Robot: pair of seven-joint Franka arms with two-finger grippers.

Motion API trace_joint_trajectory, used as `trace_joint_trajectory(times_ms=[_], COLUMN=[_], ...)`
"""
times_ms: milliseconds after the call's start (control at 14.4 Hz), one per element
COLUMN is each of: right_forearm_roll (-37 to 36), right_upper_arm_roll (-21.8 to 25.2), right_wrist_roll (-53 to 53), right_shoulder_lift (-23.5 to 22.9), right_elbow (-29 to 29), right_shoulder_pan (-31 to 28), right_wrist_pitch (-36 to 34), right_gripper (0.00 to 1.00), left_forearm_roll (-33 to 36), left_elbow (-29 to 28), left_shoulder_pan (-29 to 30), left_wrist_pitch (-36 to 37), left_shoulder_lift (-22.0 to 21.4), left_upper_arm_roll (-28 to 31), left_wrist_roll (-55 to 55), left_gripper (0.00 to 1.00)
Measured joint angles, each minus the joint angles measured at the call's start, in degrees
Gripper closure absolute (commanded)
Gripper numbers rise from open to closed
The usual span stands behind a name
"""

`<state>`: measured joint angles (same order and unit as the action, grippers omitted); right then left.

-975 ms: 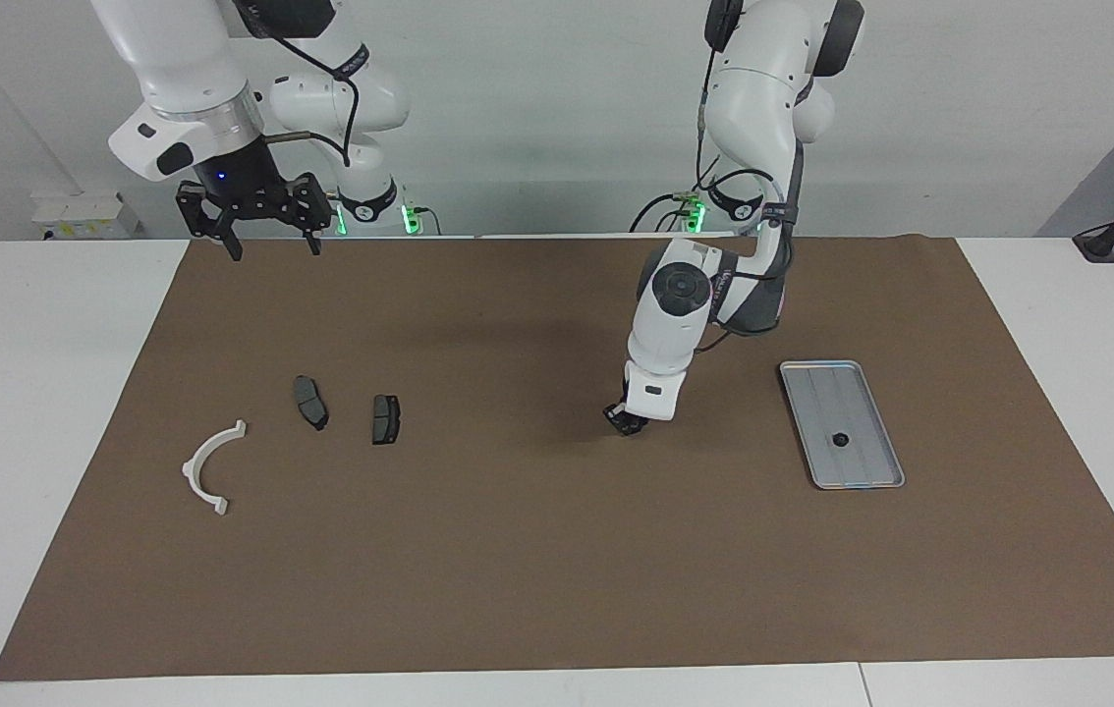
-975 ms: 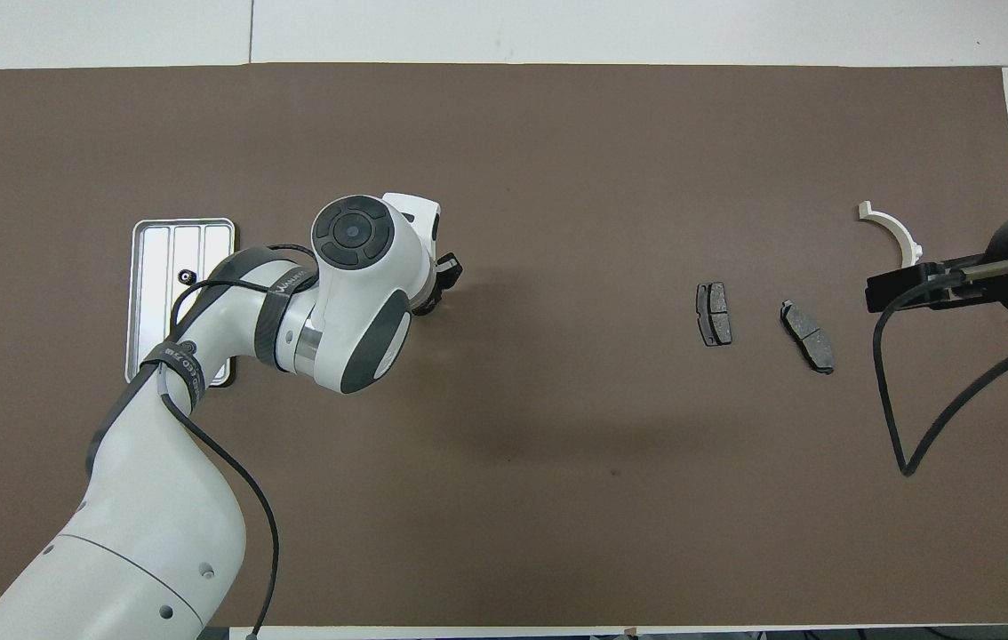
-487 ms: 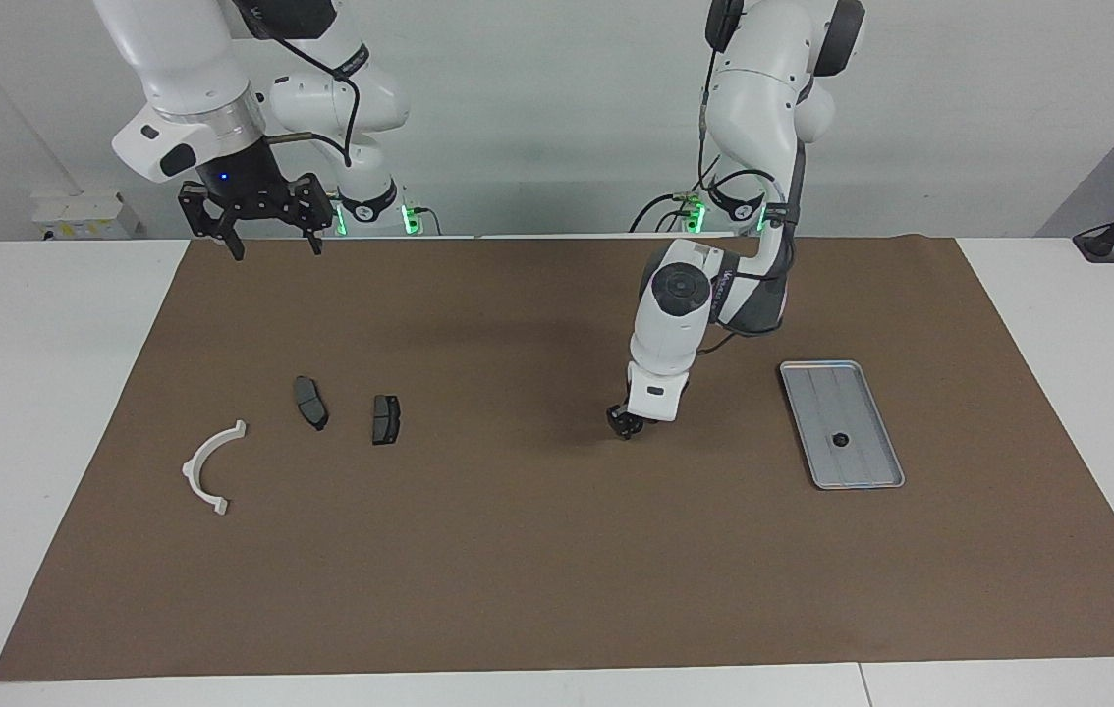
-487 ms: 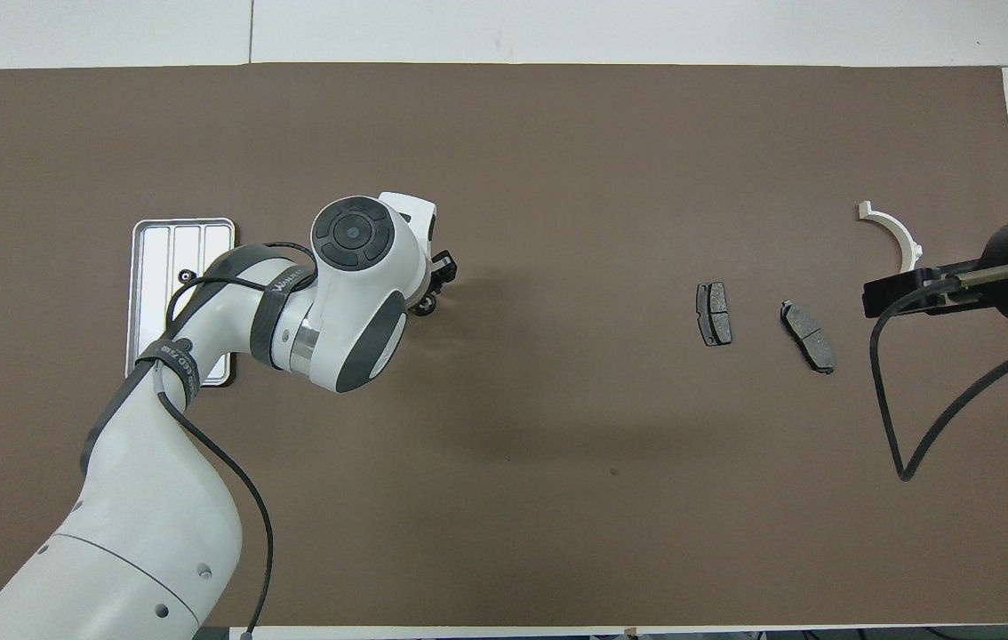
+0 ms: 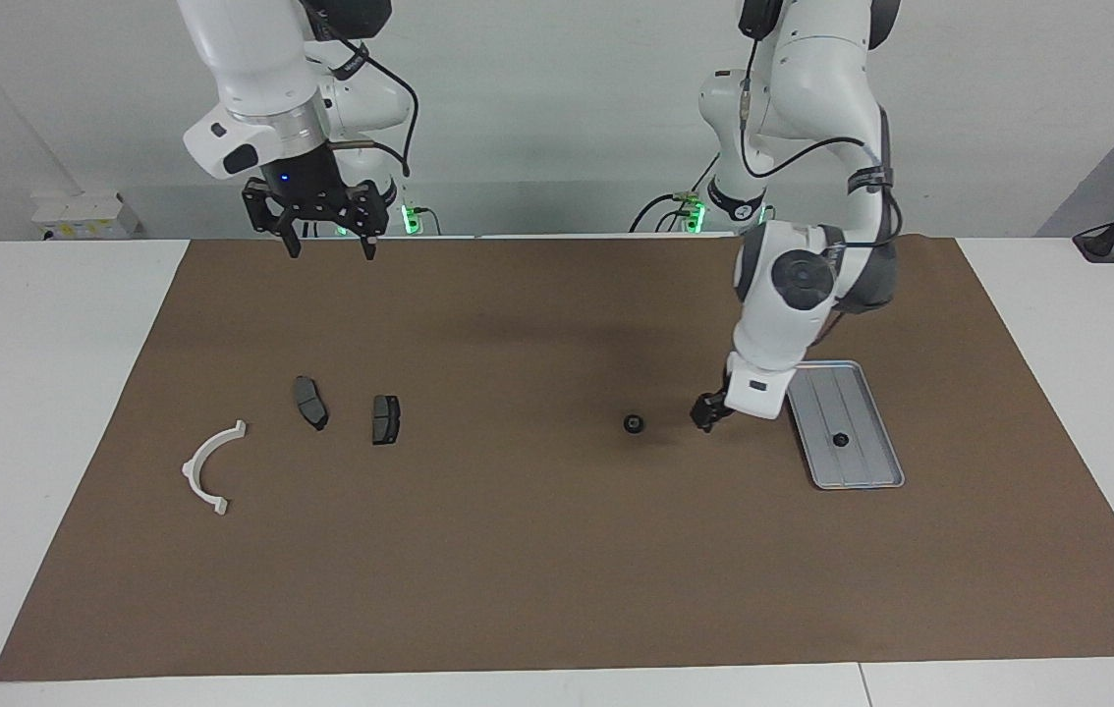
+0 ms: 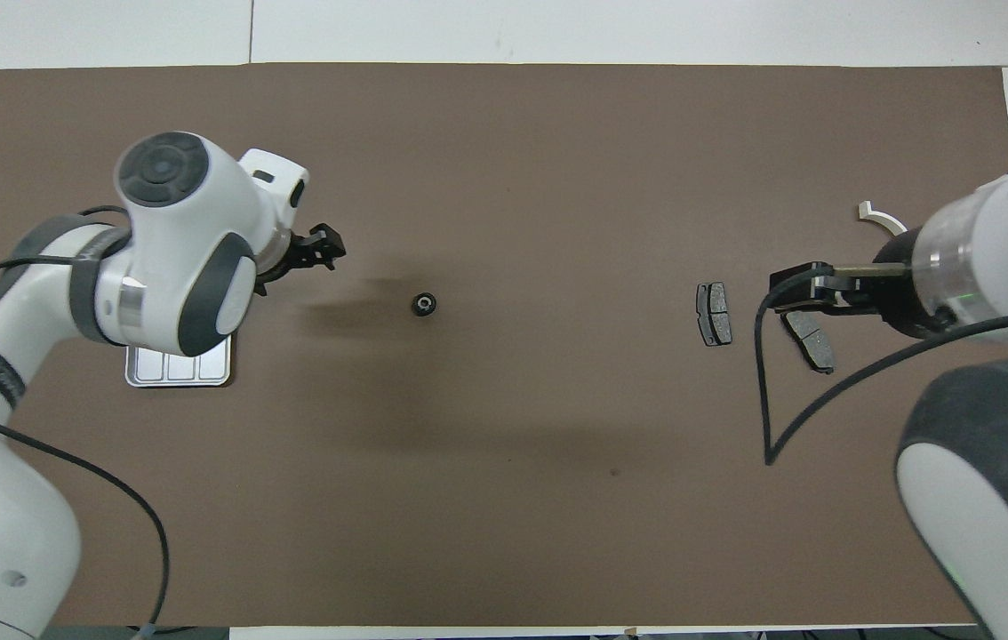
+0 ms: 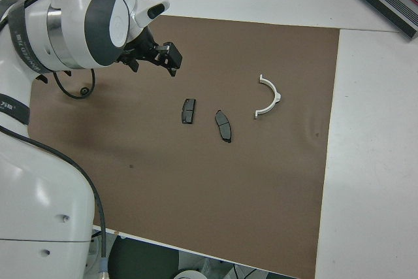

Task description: Place bearing gear from tray to pile

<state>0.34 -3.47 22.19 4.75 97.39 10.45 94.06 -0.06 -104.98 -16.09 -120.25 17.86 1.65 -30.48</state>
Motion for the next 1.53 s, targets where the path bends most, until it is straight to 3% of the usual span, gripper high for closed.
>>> trace_joint_trajectory(times_ms=[209,348,487,627,1253,1532], right_forearm_roll=[0.27,0.38,0.41,0.35,-1.98,-2.93], right_upper_arm_roll=[-0.17,-0.27,-0.31,-0.33,-0.19,0.23], right_wrist_roll=[12.27,18.61,25.01,30.37,48.23,51.08], right_shoulder_lift=[-2.95,-5.81,-9.66,-14.44,-35.58,-44.55], right_elbow=[0.58,0.72,0.58,-0.85,-17.17,-25.65], right_shoulder_pan=[5.46,8.83,13.01,17.1,26.09,28.7], right_wrist_pitch=[3.06,5.62,9.08,12.01,15.14,15.2], right_gripper=[0.0,0.0,0.0,0.0,0.0,0.0], left_forearm_roll=[0.0,0.0,0.0,0.0,0.0,0.0], left_elbow=[-2.6,-4.46,-5.78,-6.79,-10.44,-10.87], left_shoulder_pan=[7.43,9.97,11.71,13.26,14.39,14.38], left_wrist_pitch=[-1.77,-4.75,-7.48,-9.9,-17.26,-18.32], left_shoulder_lift=[-0.86,-0.85,-0.85,-0.74,0.94,0.89], left_upper_arm_roll=[0.05,-0.01,-0.02,-0.05,-0.36,-0.41], left_wrist_roll=[13.98,19.56,24.27,26.85,27.72,27.17], left_gripper=[0.01,0.09,0.25,0.29,0.31,0.34])
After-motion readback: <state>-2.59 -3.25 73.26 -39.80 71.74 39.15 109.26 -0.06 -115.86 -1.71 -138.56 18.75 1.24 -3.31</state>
